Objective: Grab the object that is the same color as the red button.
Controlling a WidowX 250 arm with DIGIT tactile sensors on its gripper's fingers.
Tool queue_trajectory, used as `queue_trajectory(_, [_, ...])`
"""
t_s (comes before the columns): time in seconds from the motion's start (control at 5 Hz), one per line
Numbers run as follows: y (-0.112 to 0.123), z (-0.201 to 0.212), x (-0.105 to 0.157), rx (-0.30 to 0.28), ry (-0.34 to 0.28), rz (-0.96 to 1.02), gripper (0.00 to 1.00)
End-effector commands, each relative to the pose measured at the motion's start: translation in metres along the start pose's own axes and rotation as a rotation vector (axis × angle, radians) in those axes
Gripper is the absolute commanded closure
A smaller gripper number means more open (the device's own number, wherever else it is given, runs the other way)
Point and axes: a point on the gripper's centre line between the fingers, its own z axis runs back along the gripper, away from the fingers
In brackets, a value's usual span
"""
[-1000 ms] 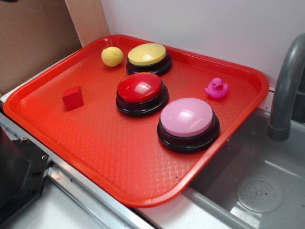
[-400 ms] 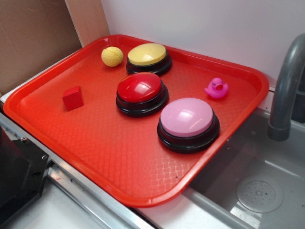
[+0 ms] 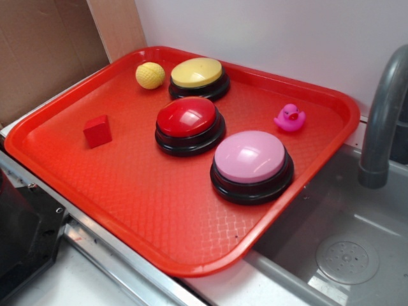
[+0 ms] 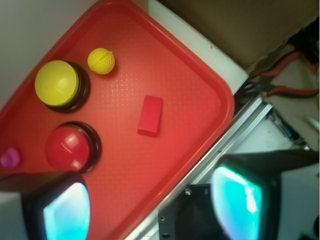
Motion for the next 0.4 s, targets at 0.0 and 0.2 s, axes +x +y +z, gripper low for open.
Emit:
queue_trajectory(0.0, [0.014,-0.004,0.010,0.005,-0.026,0.037,0.00])
queue_trajectory(0.2, [0.013,-0.015,0.016,0.010,-0.028,0.013,0.00])
